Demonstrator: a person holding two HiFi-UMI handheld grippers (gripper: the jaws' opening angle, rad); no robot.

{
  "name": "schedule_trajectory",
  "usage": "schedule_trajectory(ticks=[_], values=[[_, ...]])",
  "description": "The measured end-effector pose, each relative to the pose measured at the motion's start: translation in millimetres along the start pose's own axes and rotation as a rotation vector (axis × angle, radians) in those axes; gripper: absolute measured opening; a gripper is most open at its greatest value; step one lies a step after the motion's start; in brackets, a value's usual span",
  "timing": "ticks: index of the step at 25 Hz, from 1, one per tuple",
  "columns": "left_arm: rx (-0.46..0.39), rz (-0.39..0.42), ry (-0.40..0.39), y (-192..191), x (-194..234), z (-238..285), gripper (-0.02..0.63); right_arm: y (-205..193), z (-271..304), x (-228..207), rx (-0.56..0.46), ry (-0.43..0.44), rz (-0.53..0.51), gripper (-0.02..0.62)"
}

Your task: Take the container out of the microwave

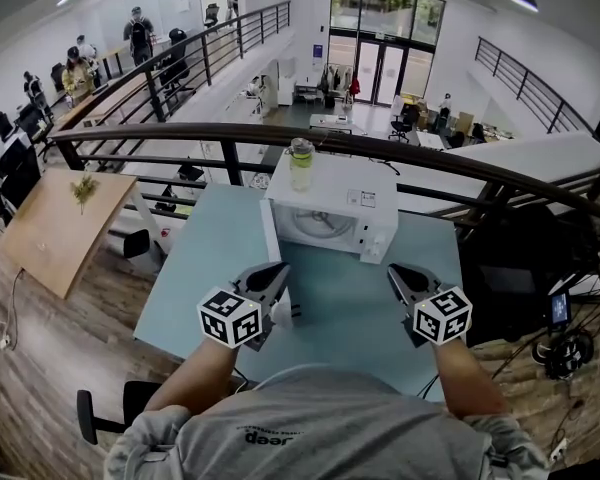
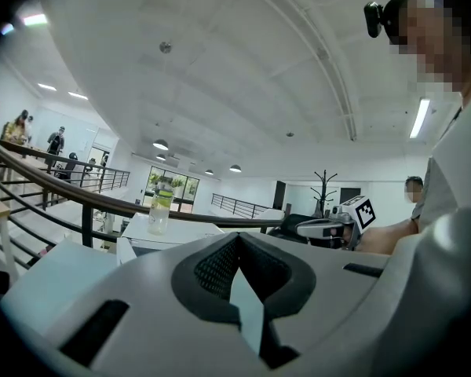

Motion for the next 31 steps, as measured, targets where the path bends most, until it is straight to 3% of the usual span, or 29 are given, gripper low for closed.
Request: schedule_trajectory(ticks=[31], values=[[0.023,-0.004,-0.034,-4,-10,8,0.014,-8,-8,-13,0.02,-0.012,0.005,0.015]])
Point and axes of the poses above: the fingertips, and each gripper's own axes: z forward along the fingers, x to its left, y out of its top, the point moved 8 cm from there along -z, backward along the fingers, and after that the axes turned 15 degrees about -x, right-handed, at the moved point
